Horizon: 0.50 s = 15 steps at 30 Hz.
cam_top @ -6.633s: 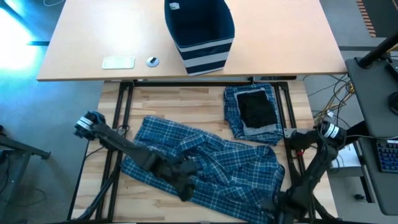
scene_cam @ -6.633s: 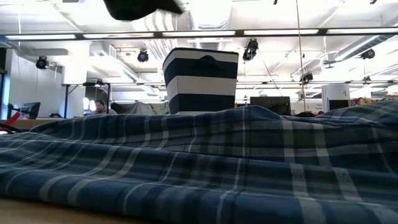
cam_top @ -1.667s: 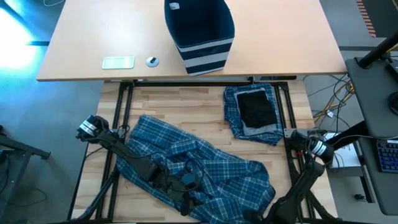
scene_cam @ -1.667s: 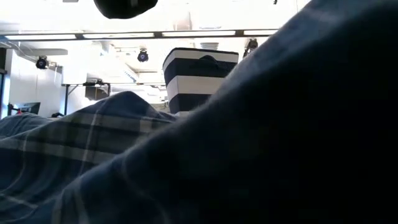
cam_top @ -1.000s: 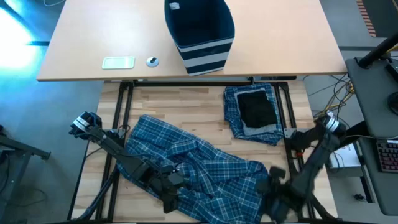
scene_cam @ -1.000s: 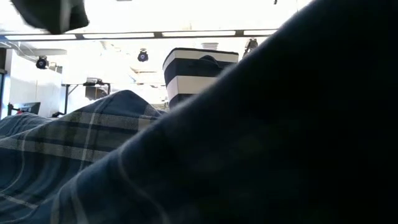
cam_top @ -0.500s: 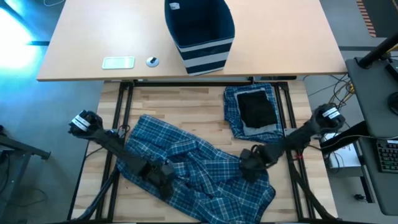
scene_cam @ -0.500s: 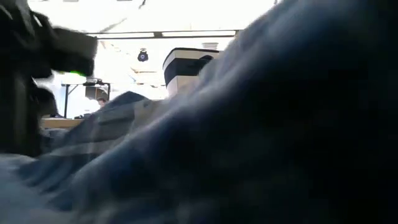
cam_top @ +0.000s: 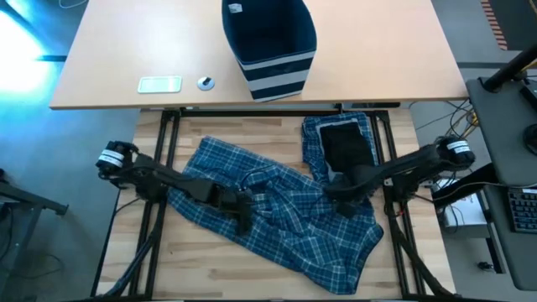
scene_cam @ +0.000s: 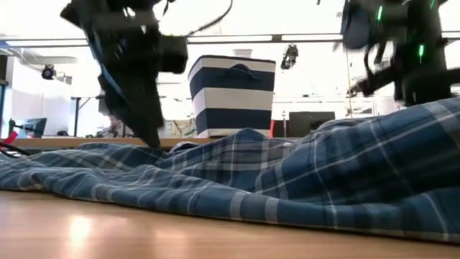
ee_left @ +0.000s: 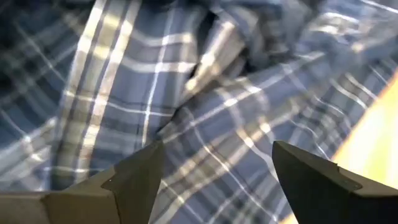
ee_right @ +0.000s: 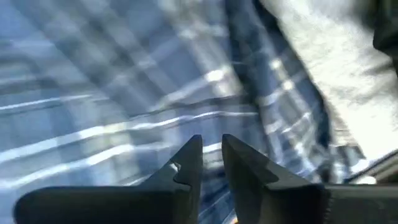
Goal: Fold Laundry from Bin
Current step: Fold the blue patterned long sleeve
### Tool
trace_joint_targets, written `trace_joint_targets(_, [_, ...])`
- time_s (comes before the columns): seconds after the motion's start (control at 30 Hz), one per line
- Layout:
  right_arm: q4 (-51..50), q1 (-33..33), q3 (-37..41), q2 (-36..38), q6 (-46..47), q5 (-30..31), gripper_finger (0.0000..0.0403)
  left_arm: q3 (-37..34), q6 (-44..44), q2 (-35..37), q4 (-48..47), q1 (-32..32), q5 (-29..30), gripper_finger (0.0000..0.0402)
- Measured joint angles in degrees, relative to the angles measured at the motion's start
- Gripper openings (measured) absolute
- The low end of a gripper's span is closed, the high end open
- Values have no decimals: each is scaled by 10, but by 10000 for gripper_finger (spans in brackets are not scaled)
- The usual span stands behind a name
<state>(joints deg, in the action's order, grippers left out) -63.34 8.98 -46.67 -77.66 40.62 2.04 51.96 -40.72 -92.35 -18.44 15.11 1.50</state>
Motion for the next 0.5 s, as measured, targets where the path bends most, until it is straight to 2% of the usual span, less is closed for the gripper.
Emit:
trace_joint_targets(0.07, [-2,12,-19,38,9,-6,71,19,24,13,-35,3,-4,284])
trace_joint_targets(0.17, [9,19,-27,85,50,13,90,26,37,33,-39,11,-6,284])
trace_joint_targets(0.3, [-23,-30,4,116,130,24,98,22,38,45,-11,12,-4,284])
trace_joint_targets(0.5, [-35,-82,54,119,236,-82,80,19,43,44,-4,12,10,284])
